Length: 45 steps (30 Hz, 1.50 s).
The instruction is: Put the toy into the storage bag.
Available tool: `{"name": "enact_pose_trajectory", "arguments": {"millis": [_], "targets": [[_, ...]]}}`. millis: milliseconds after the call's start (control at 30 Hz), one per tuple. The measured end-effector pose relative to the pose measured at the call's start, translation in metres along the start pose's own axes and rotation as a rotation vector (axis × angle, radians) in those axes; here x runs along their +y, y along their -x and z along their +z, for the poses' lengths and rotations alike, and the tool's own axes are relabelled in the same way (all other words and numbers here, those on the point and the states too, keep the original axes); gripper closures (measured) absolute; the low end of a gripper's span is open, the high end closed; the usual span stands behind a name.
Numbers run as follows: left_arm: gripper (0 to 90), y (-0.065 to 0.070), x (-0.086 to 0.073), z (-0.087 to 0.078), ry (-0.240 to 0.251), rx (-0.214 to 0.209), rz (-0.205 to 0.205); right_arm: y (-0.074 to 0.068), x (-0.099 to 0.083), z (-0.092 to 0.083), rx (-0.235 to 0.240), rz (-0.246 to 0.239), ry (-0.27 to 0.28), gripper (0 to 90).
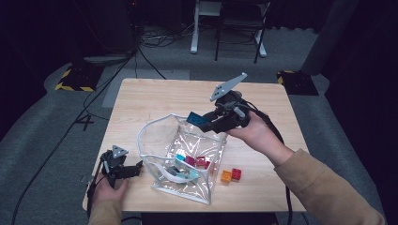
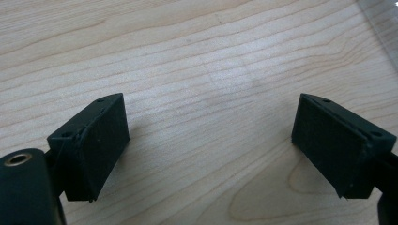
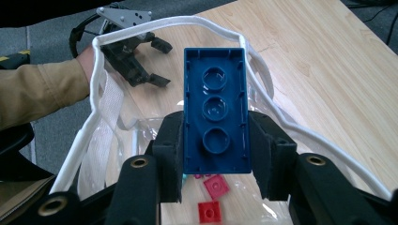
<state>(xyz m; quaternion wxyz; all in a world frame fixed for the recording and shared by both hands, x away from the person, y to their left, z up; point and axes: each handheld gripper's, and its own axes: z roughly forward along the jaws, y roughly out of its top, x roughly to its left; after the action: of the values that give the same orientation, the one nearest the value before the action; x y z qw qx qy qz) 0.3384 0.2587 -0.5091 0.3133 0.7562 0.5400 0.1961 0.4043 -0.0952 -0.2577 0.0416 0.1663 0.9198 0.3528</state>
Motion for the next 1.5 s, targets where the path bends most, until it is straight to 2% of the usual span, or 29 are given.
{"name": "enact_pose_trajectory", "arguments": {"millis": [133, 433, 700, 900, 1200, 1267, 1400, 1500], "targets": [[11.7, 0.000, 0.000, 0.000, 0.001, 0.000, 0.000, 0.001, 0.008, 0.012, 0.008, -0.001, -0.018, 58.8], [11.7, 0.000, 0.000, 0.000, 0.000, 0.000, 0.000, -0.002, 0.017, 0.047, 0.024, -0.019, -0.105, 58.8], [11.7, 0.000, 0.000, 0.000, 0.000, 0.000, 0.000, 0.003, 0.019, 0.074, 0.016, -0.009, -0.240, 58.8], [11.7, 0.000, 0.000, 0.000, 0.000, 0.000, 0.000, 0.004, 0.018, 0.086, 0.004, 0.001, -0.315, 58.8], [11.7, 0.000, 0.000, 0.000, 0.000, 0.000, 0.000, 0.003, 0.016, 0.095, 0.004, 0.007, -0.392, 57.7], [11.7, 0.000, 0.000, 0.000, 0.001, 0.000, 0.000, 0.004, 0.015, 0.095, 0.008, 0.006, -0.376, 49.8], [11.7, 0.000, 0.000, 0.000, 0.000, 0.000, 0.000, 0.005, 0.014, 0.089, 0.023, 0.011, -0.328, 47.7], [11.7, 0.000, 0.000, 0.000, 0.001, 0.000, 0.000, 0.003, 0.013, 0.079, 0.025, -0.001, -0.277, 47.7]]}}
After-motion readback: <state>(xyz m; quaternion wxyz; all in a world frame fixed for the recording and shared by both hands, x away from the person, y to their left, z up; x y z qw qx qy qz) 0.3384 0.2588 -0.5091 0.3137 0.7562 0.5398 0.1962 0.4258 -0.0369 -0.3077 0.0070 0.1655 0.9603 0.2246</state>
